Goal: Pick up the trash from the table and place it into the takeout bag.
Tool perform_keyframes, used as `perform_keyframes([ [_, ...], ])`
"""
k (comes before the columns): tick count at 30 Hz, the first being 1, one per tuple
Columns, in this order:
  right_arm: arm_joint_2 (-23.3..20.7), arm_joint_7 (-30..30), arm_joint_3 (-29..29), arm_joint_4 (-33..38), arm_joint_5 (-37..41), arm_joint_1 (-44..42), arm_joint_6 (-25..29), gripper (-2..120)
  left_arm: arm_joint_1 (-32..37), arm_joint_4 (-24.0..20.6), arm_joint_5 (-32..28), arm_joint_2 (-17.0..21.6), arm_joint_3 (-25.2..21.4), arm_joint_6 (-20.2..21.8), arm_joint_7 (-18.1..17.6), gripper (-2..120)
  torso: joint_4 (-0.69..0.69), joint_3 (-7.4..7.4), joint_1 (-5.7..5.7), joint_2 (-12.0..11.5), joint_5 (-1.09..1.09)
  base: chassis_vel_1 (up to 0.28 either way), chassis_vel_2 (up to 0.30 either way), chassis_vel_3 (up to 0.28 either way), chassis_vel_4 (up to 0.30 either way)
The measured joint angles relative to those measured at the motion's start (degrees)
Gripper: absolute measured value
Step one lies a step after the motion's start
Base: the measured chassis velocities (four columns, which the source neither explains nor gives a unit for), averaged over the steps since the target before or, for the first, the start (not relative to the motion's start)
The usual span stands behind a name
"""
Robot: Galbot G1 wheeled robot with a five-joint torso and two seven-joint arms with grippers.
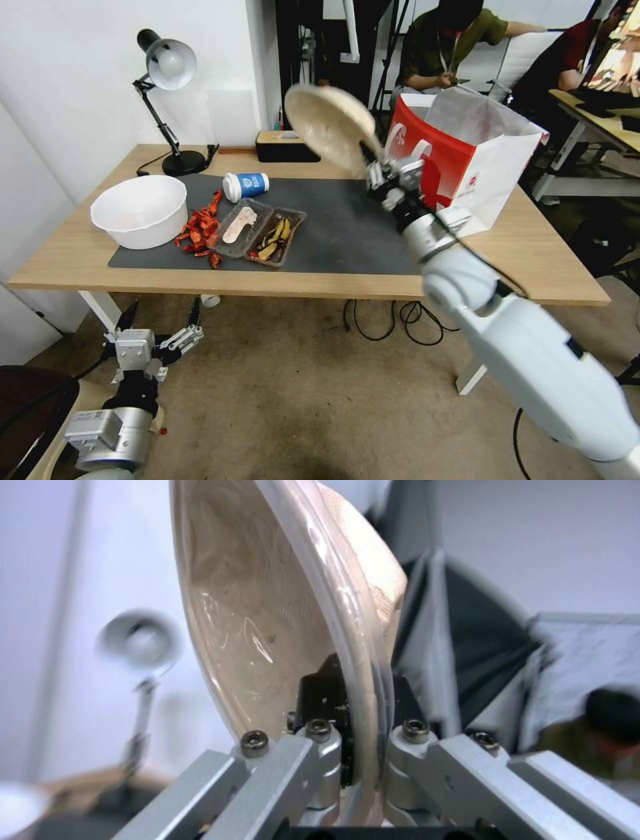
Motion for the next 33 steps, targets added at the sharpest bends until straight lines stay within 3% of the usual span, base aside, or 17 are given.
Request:
perform_keyframes([
  [10, -6.90, 12.91, 8.57, -4.83, 3.33, 7.63, -10.76, 0, 0.63, -0.67, 0.32, -0.11, 0.41, -0.21, 0.09, 100, 0.00, 0.01, 0.00, 0.00, 0.02, 0.000, 0.000, 0.000, 0.000],
  [15, -9.35, 13.56, 9.53, -7.55, 6.76, 7.95, -16.07, 0, 0.69, -0.70, 0.34, 0.03, 0.60, -0.29, 0.17, 100, -0.01, 0.01, 0.00, 0.00, 0.02, 0.000, 0.000, 0.000, 0.000],
  [33, -8.54, 13.13, 8.07, -16.60, 7.50, 10.60, -18.68, 3, -0.16, 0.04, -0.35, 1.01, 0.72, 0.01, 0.26, 100, 0.00, 0.01, 0.00, 0.00, 0.01, 0.000, 0.000, 0.000, 0.000],
])
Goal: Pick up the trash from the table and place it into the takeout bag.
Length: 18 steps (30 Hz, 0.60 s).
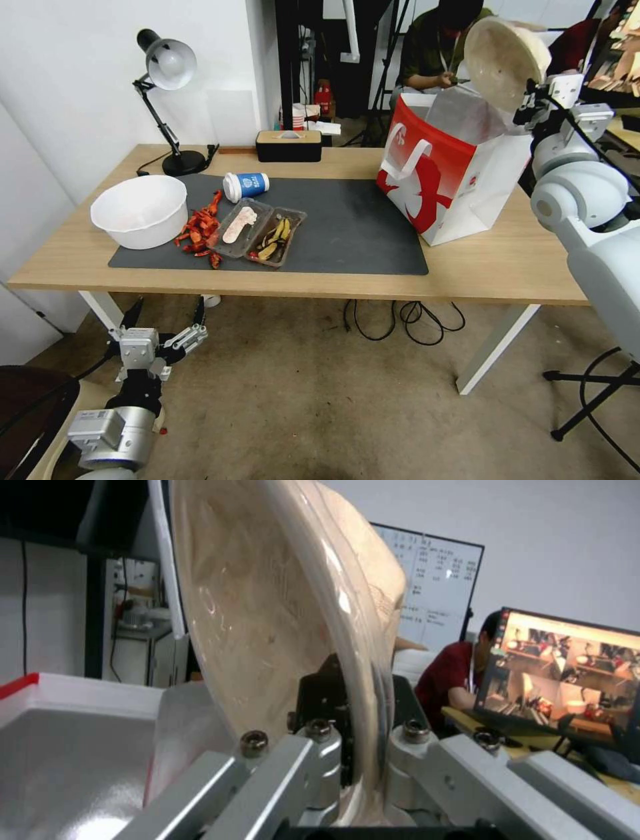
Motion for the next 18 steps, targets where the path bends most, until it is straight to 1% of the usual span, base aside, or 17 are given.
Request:
perform_keyframes([
  [4, 0.04, -0.03, -0.04, -0.08, -0.01, -0.02, -0.02, 4, -0.02, 0.01, -0.01, 0.01, 0.00, 0.04, 0.00, 100, 0.00, 0.00, 0.00, 0.00, 0.00, 0.000, 0.000, 0.000, 0.000],
  [5, 0.29, -0.21, -0.15, -0.43, -0.20, -0.07, -0.12, 15, -0.08, 0.05, -0.09, 0.04, -0.01, 0.38, 0.00, 100, 0.00, 0.00, 0.00, 0.00, 0.00, 0.000, 0.000, 0.000, 0.000],
  [8, 0.62, -0.47, -0.40, -0.76, -0.31, 0.01, -0.48, 32, -0.17, 0.20, -0.45, 0.06, -0.02, 0.80, 0.00, 100, 0.00, 0.00, 0.00, 0.00, 0.00, 0.000, 0.000, 0.000, 0.000],
  [9, 0.62, -0.47, -0.40, -0.76, -0.31, 0.01, -0.48, 32, -0.17, 0.20, -0.45, 0.06, -0.02, 0.80, 0.00, 100, 0.00, 0.00, 0.00, 0.00, 0.00, 0.000, 0.000, 0.000, 0.000],
  [12, 0.65, -0.53, -0.63, -0.79, -0.16, 0.09, -0.68, 47, -0.34, 0.38, -0.60, 0.09, -0.05, 0.86, 0.01, 100, 0.00, 0.00, 0.00, 0.00, 0.00, 0.000, 0.000, 0.000, 0.000],
  [13, 0.65, -0.53, -0.63, -0.79, -0.16, 0.09, -0.68, 47, -0.34, 0.38, -0.60, 0.09, -0.05, 0.86, 0.01, 100, 0.00, 0.00, 0.00, 0.00, 0.00, 0.000, 0.000, 0.000, 0.000],
  [16, 0.72, -0.59, -0.74, -0.51, -0.14, -0.01, -0.97, 60, -0.50, 0.41, -0.63, 0.10, -0.09, 0.89, 0.02, 100, 0.00, 0.00, 0.00, 0.00, 0.00, 0.000, 0.000, 0.000, 0.000],
  [17, 0.72, -0.59, -0.74, -0.51, -0.14, -0.01, -0.97, 60, -0.50, 0.41, -0.63, 0.10, -0.09, 0.89, 0.02, 100, 0.00, 0.00, 0.00, 0.00, 0.00, 0.000, 0.000, 0.000, 0.000],
  [18, 0.76, -0.75, -0.76, -0.51, -0.14, -0.05, -1.00, 65, -0.51, 0.42, -0.65, 0.12, -0.10, 0.89, 0.03, 100, 0.00, 0.00, 0.00, 0.00, 0.00, 0.000, 0.000, 0.000, 0.000],
])
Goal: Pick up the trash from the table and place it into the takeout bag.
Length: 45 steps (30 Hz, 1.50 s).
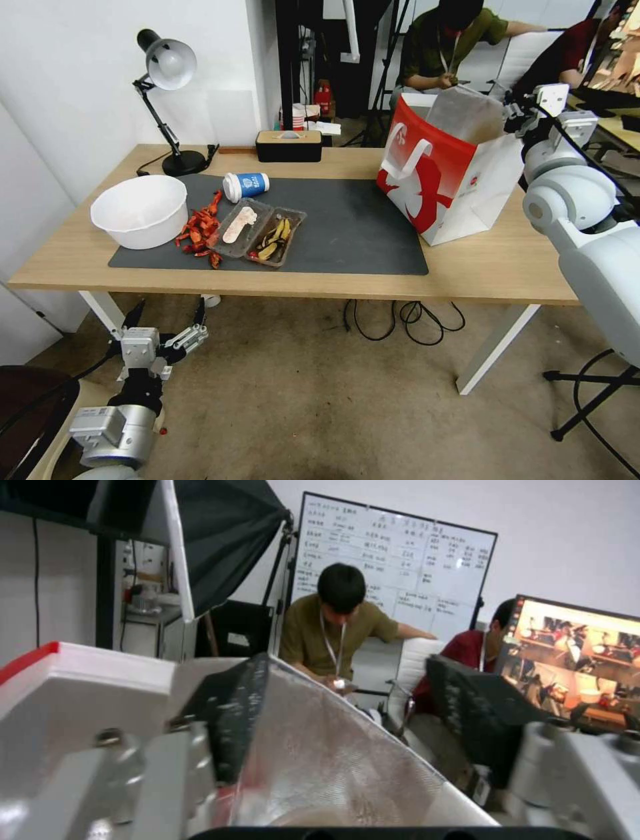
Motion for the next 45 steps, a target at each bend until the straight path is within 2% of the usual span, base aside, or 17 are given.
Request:
perform_keyframes([
  [3, 0.03, -0.99, 0.07, 0.26, 0.13, -0.23, 1.60, 78, -0.02, -0.02, -0.23, 0.06, -0.20, 0.03, 0.02, 100, 0.00, 0.00, 0.00, 0.00, 0.01, 0.000, 0.000, 0.000, 0.000],
  [4, 0.03, -0.99, 0.07, 0.26, 0.13, -0.23, 1.60, 78, -0.02, -0.02, -0.23, 0.06, -0.20, 0.03, 0.02, 100, 0.00, 0.00, 0.00, 0.00, 0.01, 0.000, 0.000, 0.000, 0.000],
  [7, -0.46, -4.66, 1.18, 2.79, 1.86, -2.10, 7.39, 93, -0.06, -0.25, -0.53, 0.31, -0.49, 0.05, 0.02, 100, 0.01, 0.00, 0.00, 0.00, 0.00, 0.000, 0.000, 0.000, 0.000],
  [8, -0.46, -4.66, 1.18, 2.79, 1.86, -2.10, 7.39, 93, -0.06, -0.25, -0.53, 0.31, -0.49, 0.05, 0.02, 100, 0.01, 0.00, 0.00, 0.00, 0.00, 0.000, 0.000, 0.000, 0.000],
  [11, -1.61, -11.61, 3.39, 8.40, 4.51, -7.75, 16.20, 100, -0.19, -0.45, -0.80, 0.49, -0.67, 0.07, 0.02, 100, 0.01, 0.00, 0.00, 0.00, 0.00, 0.000, 0.000, 0.000, 0.000],
  [12, -1.61, -11.61, 3.39, 8.40, 4.51, -7.75, 16.20, 100, -0.19, -0.45, -0.80, 0.49, -0.67, 0.07, 0.02, 100, 0.01, 0.00, 0.00, 0.00, 0.00, 0.000, 0.000, 0.000, 0.000],
  [15, -2.23, -14.76, 6.15, 13.49, 5.74, -13.54, 20.07, 100, -0.31, -0.55, -1.09, 0.61, -0.82, 0.09, 0.02, 100, 0.00, -0.01, -0.01, 0.00, 0.00, 0.000, 0.000, 0.000, 0.000],
  [18, -1.40, -20.00, 14.46, 20.68, 5.18, -26.35, 24.77, 100, -0.38, -0.73, -1.54, 0.83, -0.93, 0.09, 0.02, 100, 0.00, -0.01, -0.01, 0.01, -0.02, 0.000, 0.000, 0.000, 0.000],
  [19, -1.40, -20.00, 14.46, 20.68, 5.18, -26.35, 24.77, 100, -0.38, -0.73, -1.54, 0.83, -0.93, 0.09, 0.02, 100, 0.00, -0.01, -0.01, 0.01, -0.02, 0.000, 0.000, 0.000, 0.000],
  [21, 0.24, -22.92, 18.37, 23.03, 3.29, -35.42, 28.08, 100, -0.40, -0.82, -1.65, 1.05, -0.95, 0.09, 0.02, 100, -0.01, -0.01, -0.01, 0.00, 0.03, 0.000, 0.000, 0.000, 0.000],
  [22, 0.24, -22.92, 18.37, 23.03, 3.29, -35.42, 28.08, 100, -0.40, -0.82, -1.65, 1.05, -0.95, 0.09, 0.02, 100, -0.01, -0.01, -0.01, 0.00, 0.03, 0.000, 0.000, 0.000, 0.000],
  [24, 3.79, -26.44, 22.26, 24.78, 0.30, -46.07, 32.66, 100, -0.56, -0.91, -1.97, 1.38, -0.95, 0.10, 0.00, 100, -0.01, -0.02, -0.01, 0.01, -0.01, 0.000, 0.000, 0.000, 0.000],
  [25, 3.79, -26.44, 22.26, 24.78, 0.30, -46.07, 32.66, 100, -0.56, -0.91, -1.97, 1.38, -0.95, 0.10, 0.00, 100, -0.01, -0.02, -0.01, 0.01, -0.01, 0.000, 0.000, 0.000, 0.000],
  [29, 8.73, -30.62, 24.63, 24.91, -3.71, -57.95, 38.04, 100, -0.64, -0.96, -2.51, 1.87, -0.96, 0.13, -0.01, 100, -0.02, -0.01, -0.01, 0.01, 0.00, 0.000, 0.000, 0.000, 0.000],
  [31, 11.83, -31.74, 24.79, 23.37, -7.31, -64.61, 43.22, 100, -0.65, -1.01, -2.76, 2.20, -0.95, 0.15, -0.03, 100, -0.02, -0.01, -0.01, 0.01, 0.00, 0.000, 0.000, 0.000, 0.000],
  [39, 17.02, -30.92, 23.40, 17.21, -13.10, -71.46, 50.32, 100, -0.90, -1.11, -3.29, 2.93, -0.63, 0.21, -0.11, 100, 0.01, -0.01, -0.01, 0.01, 0.00, 0.000, 0.000, 0.000, 0.000],
  [45, 18.80, -28.95, 21.49, 15.46, -13.48, -73.26, 50.47, 100, -1.21, -1.10, -3.89, 3.57, -0.67, 0.43, -0.21, 100, 0.01, -0.01, -0.01, 0.01, 0.00, 0.000, 0.000, 0.000, 0.000],
])
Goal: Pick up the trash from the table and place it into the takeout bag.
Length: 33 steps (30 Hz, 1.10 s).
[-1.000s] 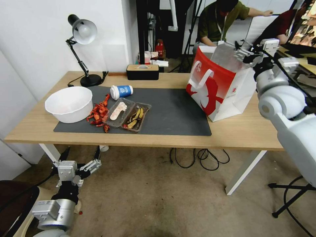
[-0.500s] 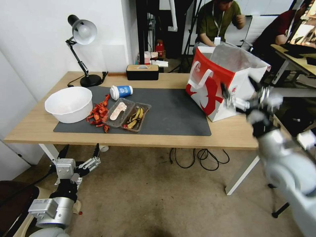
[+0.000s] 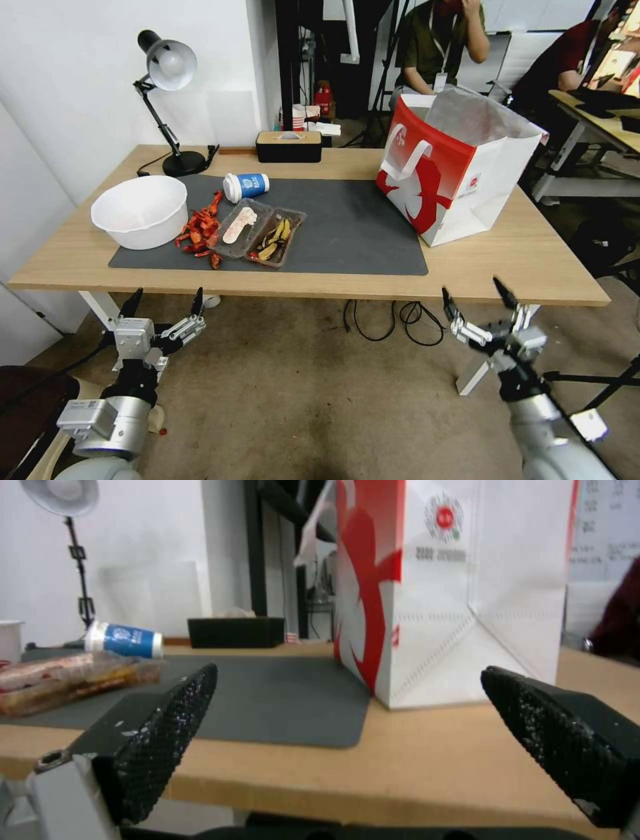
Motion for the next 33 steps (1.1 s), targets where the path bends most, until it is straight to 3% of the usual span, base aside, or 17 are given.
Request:
perform_keyframes([
  [11, 1.18, 1.92, -2.44, -0.64, -0.69, -1.57, -2.52, 100, -0.42, 0.25, -0.94, 0.71, -0.15, 0.22, -0.10, 100, 0.00, 0.00, 0.00, 0.00, -0.01, 0.000, 0.000, 0.000, 0.000],
  [17, 1.36, 1.99, -2.91, -0.93, -1.51, -1.49, -2.85, 100, -3.72, -0.34, -3.79, 4.80, -0.46, 3.67, -1.13, 100, -0.01, 0.00, 0.01, 0.00, -0.01, 0.000, 0.000, 0.000, 0.000],
  [18, 1.39, 2.03, -2.92, -0.70, -1.84, -1.43, -3.21, 100, -6.03, -0.47, -6.29, 7.70, -0.72, 5.55, -1.86, 100, 0.00, 0.01, 0.01, -0.01, 0.00, 0.000, 0.000, 0.000, 0.000],
  [19, 1.39, 2.03, -2.92, -0.70, -1.84, -1.43, -3.21, 100, -6.03, -0.47, -6.29, 7.70, -0.72, 5.55, -1.86, 100, 0.00, 0.01, 0.01, -0.01, 0.00, 0.000, 0.000, 0.000, 0.000],
  [22, 1.47, 2.24, -2.91, 0.49, -3.18, -1.43, -4.23, 100, -13.30, 0.83, -16.43, 17.51, -0.67, 8.27, -4.67, 100, -0.01, 0.01, 0.01, -0.01, -0.02, 0.000, 0.000, 0.000, 0.000],
  [23, 1.47, 2.24, -2.91, 0.49, -3.18, -1.43, -4.23, 100, -13.30, 0.83, -16.43, 17.51, -0.67, 8.27, -4.67, 100, -0.01, 0.01, 0.01, -0.01, -0.02, 0.000, 0.000, 0.000, 0.000],
  [26, 1.39, 2.38, -2.56, 1.45, -4.51, -1.32, -5.21, 100, -21.78, 5.21, -25.38, 30.10, 0.28, 8.47, -5.92, 100, -0.01, 0.01, 0.01, -0.01, -0.03, 0.000, 0.000, 0.000, 0.000],
  [27, 1.39, 2.38, -2.56, 1.45, -4.51, -1.32, -5.21, 100, -21.78, 5.21, -25.38, 30.10, 0.28, 8.47, -5.92, 100, -0.01, 0.01, 0.01, -0.01, -0.03, 0.000, 0.000, 0.000, 0.000],
  [30, 1.55, 2.57, -2.37, 2.04, -5.62, -0.90, -6.48, 100, -31.27, 12.94, -31.12, 41.74, 4.17, 7.69, -5.16, 100, -0.01, 0.02, 0.02, -0.02, -0.03, 0.000, 0.000, 0.000, 0.000],
  [31, 1.55, 2.57, -2.37, 2.04, -5.62, -0.90, -6.48, 100, -31.27, 12.94, -31.12, 41.74, 4.17, 7.69, -5.16, 100, -0.01, 0.02, 0.02, -0.02, -0.03, 0.000, 0.000, 0.000, 0.000],
  [33, 2.05, 2.84, -2.60, 2.46, -6.47, -0.61, -7.49, 100, -38.79, 18.15, -34.00, 47.04, 8.71, 7.32, -3.00, 100, 0.02, 0.02, 0.01, -0.02, -0.03, 0.000, 0.000, 0.000, 0.000],
])
